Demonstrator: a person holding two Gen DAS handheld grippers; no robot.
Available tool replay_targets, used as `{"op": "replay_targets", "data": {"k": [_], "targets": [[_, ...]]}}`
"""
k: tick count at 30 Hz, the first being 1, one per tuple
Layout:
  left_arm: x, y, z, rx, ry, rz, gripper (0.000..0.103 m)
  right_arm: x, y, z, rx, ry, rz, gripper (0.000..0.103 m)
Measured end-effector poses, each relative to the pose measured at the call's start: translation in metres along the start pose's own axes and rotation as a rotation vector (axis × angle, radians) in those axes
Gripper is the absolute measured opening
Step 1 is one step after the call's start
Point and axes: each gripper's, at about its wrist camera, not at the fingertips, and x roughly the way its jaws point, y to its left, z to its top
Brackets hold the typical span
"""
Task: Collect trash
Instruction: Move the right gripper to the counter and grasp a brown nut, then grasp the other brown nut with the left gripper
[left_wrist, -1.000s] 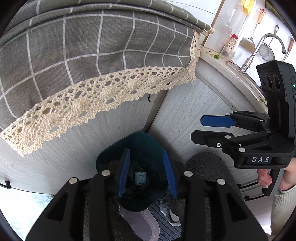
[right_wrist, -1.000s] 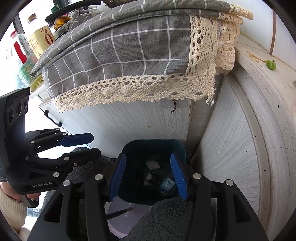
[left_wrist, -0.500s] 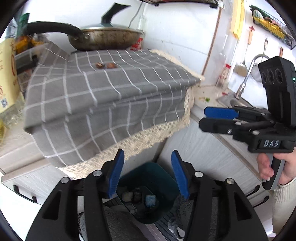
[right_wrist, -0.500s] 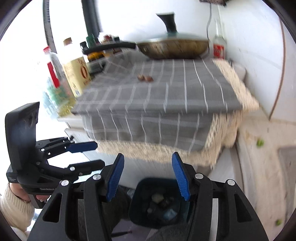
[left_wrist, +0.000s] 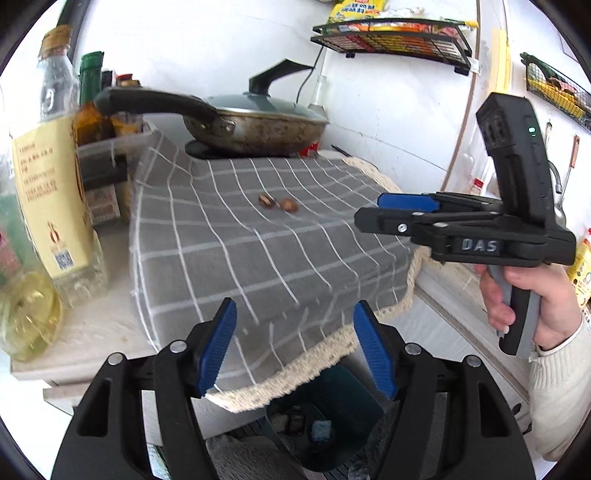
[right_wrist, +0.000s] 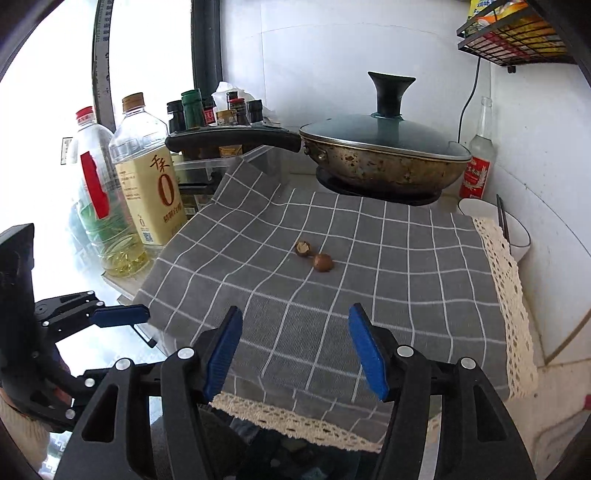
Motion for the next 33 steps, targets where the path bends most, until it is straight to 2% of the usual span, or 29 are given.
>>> {"op": "replay_targets", "data": {"k": [5, 6, 9, 19, 21, 22, 28, 33], "targets": [[0.002, 0.016, 0.012, -0.027, -0.020, 0.029, 0.069, 0.031, -0.003, 0.024, -0.042, 0.025, 0.004, 0.060], [0.003, 0.019, 0.013, -0.032, -0.022, 0.033, 0.070, 0.039, -0.006, 0.027, -0.035, 0.036, 0.014, 0.057], [0.005, 0.026, 0.014, -0.051, -0.021, 0.032, 0.071, 0.066, -0.015, 0.034, -0.026, 0.088, 0.024, 0.037], [0.006, 0.047, 0.007, -0.112, -0.010, 0.029, 0.071, 0.111, -0.024, 0.038, -0.022, 0.153, 0.001, 0.036], [0.007, 0.049, 0.007, -0.124, -0.009, 0.023, 0.071, 0.111, -0.024, 0.036, -0.031, 0.145, -0.008, 0.031], [0.007, 0.049, 0.007, -0.126, -0.008, 0.025, 0.071, 0.111, -0.024, 0.036, -0.031, 0.143, -0.013, 0.021], [0.013, 0.040, 0.018, -0.071, -0.012, 0.045, 0.071, 0.107, -0.026, 0.034, -0.031, 0.127, -0.011, 0.021], [0.029, 0.026, 0.038, 0.003, -0.001, 0.058, 0.071, 0.079, -0.038, 0.024, -0.005, 0.091, -0.018, 0.021]]}}
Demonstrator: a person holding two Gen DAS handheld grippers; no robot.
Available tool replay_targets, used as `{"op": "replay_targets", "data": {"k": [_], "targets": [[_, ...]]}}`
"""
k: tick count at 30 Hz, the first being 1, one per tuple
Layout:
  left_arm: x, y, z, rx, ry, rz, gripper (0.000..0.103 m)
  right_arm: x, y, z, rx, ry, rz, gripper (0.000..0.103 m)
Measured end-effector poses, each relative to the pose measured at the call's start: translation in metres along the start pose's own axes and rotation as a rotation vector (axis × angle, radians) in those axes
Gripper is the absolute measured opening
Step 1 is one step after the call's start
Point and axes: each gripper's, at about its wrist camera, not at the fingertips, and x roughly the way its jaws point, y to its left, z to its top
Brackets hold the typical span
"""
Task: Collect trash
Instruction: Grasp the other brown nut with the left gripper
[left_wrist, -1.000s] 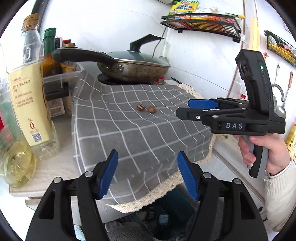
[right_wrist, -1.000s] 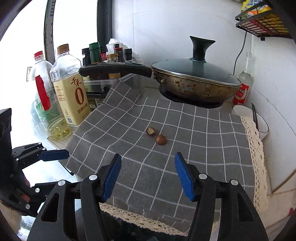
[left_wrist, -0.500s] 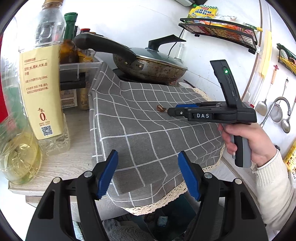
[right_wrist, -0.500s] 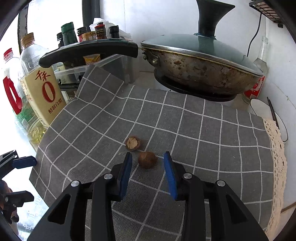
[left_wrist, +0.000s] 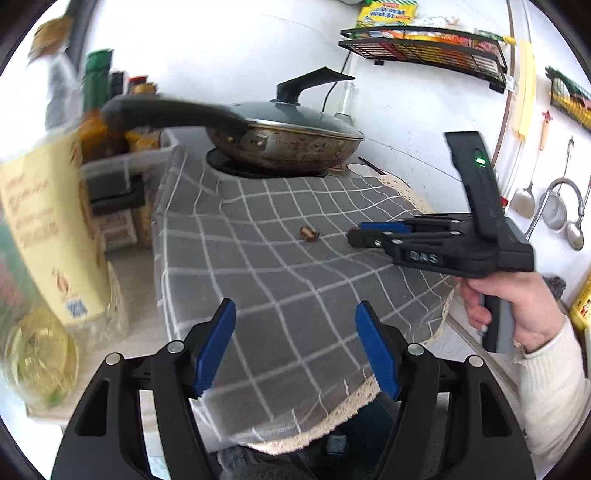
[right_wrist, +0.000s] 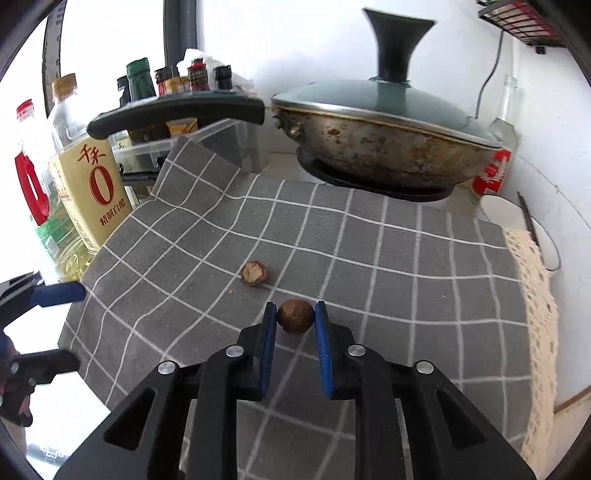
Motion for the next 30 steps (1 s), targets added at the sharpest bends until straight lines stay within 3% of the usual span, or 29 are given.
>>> {"op": "replay_targets", "data": {"k": [6, 9, 14, 21, 23, 25, 26, 30], "targets": [[0.033, -0.010, 0.047, 0.075, 0.016, 0.051, 0.071, -0.038, -0.024, -0.018, 0.104, -0.075, 0.000, 0.021], [0.061, -0.014, 0.062, 0.113, 0.063, 0.054, 0.068, -0.051, -0.029, -0.025, 0.123, -0.096, 0.006, 0.021], [0.103, -0.018, 0.070, 0.114, 0.149, 0.012, 0.062, -0.061, -0.039, -0.030, 0.156, -0.124, 0.023, 0.021], [0.131, -0.030, 0.064, 0.122, 0.196, 0.046, 0.054, -0.057, -0.046, -0.035, 0.173, -0.127, 0.052, 0.021], [0.134, -0.029, 0.067, 0.120, 0.201, 0.058, 0.050, -0.056, -0.048, -0.036, 0.174, -0.127, 0.056, 0.021], [0.136, -0.027, 0.071, 0.119, 0.207, 0.072, 0.030, -0.056, -0.048, -0.037, 0.174, -0.127, 0.060, 0.021], [0.137, -0.026, 0.072, 0.119, 0.209, 0.074, 0.027, -0.056, -0.049, -0.038, 0.176, -0.125, 0.060, 0.021], [0.138, -0.026, 0.071, 0.122, 0.202, 0.066, 0.022, -0.055, -0.051, -0.040, 0.183, -0.120, 0.058, 0.021]]}}
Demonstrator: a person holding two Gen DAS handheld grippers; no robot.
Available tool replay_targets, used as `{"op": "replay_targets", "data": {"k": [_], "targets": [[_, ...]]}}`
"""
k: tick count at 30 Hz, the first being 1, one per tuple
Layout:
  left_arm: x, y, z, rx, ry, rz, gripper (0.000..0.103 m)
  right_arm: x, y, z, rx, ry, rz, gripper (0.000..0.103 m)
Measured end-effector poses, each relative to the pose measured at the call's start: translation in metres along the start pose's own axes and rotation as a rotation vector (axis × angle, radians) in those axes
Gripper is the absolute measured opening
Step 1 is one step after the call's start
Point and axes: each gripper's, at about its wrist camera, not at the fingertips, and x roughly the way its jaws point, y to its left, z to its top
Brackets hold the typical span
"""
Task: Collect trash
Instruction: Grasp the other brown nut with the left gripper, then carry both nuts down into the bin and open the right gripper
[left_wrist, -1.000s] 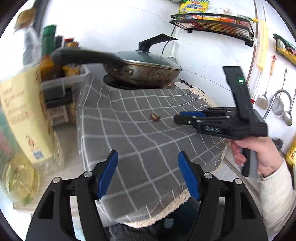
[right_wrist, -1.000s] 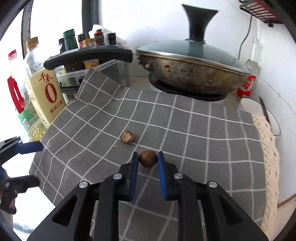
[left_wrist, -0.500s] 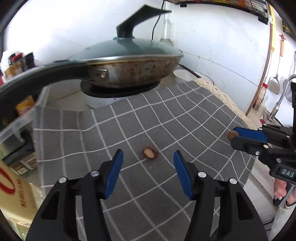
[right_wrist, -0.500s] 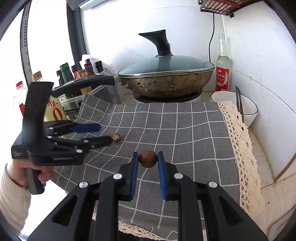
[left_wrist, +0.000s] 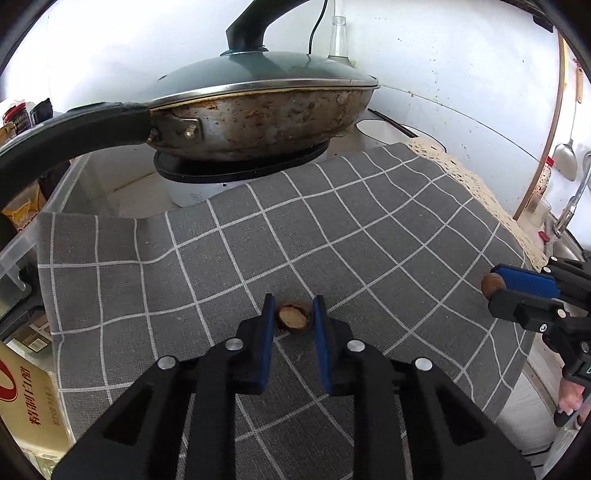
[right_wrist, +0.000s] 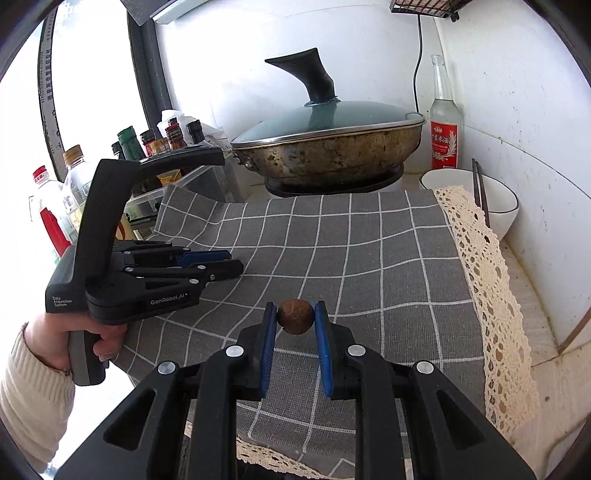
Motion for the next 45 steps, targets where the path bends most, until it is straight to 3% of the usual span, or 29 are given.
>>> {"op": "replay_targets", "data": {"k": [7, 18, 24, 33, 45], "targets": [[-0.020, 0.001, -0.004, 0.004, -0.036, -0.018, 0.022, -0.005, 0.008, -0.002, -0.011, 0.013, -0.011, 0.021], [-0.126, -0.020, -0.020, -0.011, -0.217, -0.078, 0.022, -0.073, 0.052, 0.001, -0.075, -0.070, -0.044, 0.021], [-0.172, -0.047, -0.048, 0.012, -0.259, -0.125, 0.022, -0.114, 0.079, -0.012, -0.104, -0.106, -0.067, 0.021], [-0.176, -0.084, -0.113, 0.026, -0.193, -0.188, 0.022, -0.134, 0.100, -0.066, -0.101, -0.040, -0.085, 0.021], [-0.109, -0.094, -0.184, -0.019, 0.000, -0.221, 0.022, -0.086, 0.076, -0.139, -0.003, 0.156, -0.092, 0.021]]}}
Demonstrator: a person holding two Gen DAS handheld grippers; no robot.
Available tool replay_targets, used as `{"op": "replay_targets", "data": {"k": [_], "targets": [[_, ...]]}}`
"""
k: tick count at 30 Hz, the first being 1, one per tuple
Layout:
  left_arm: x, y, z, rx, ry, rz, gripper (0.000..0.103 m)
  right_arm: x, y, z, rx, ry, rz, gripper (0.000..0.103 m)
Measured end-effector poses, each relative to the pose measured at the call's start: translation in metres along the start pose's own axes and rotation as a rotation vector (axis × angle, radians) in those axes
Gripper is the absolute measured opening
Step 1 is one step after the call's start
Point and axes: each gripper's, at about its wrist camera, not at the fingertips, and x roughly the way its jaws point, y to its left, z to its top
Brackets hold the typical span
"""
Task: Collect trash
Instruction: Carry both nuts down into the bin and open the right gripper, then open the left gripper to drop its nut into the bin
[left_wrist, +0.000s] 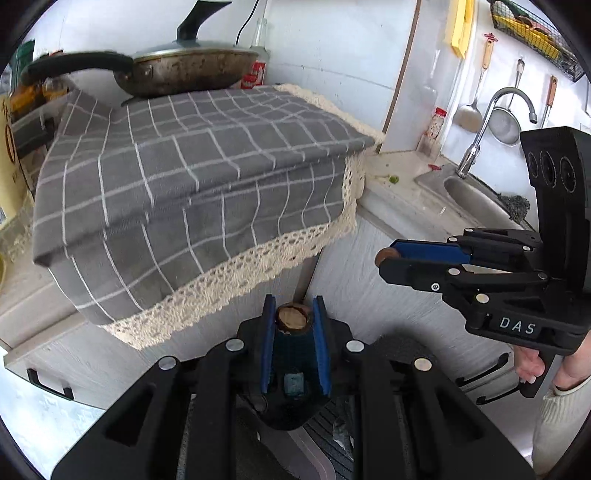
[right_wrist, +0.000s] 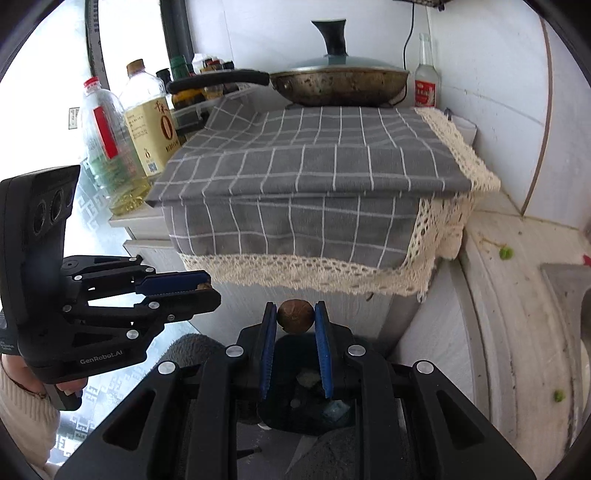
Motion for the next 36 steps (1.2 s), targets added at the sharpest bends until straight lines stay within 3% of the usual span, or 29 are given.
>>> {"op": "replay_targets", "data": {"k": [8, 13, 14, 15, 17, 36], "targets": [[0.053, 0.026, -0.042, -0.075, 0.151, -0.005, 0.022, 0.060, -0.025, -0.033, 0.069, 0.162, 0.006, 0.021], [0.073, 0.034, -0.051, -0.091, 0.192, -0.012, 0.022, 0.085, -0.028, -0.037, 0.063, 0.214, 0.001, 0.021], [0.074, 0.034, -0.051, -0.093, 0.194, -0.013, 0.022, 0.089, -0.028, -0.037, 0.062, 0.225, -0.002, 0.024], [0.075, 0.035, -0.050, -0.094, 0.196, -0.014, 0.022, 0.093, -0.028, -0.038, 0.061, 0.237, -0.003, 0.034], [0.076, 0.039, -0.051, -0.096, 0.199, -0.013, 0.022, 0.099, -0.028, -0.039, 0.057, 0.248, -0.009, 0.048], [0.100, 0.030, -0.052, -0.080, 0.257, -0.045, 0.022, 0.100, -0.050, -0.053, 0.071, 0.260, -0.029, 0.049]]}}
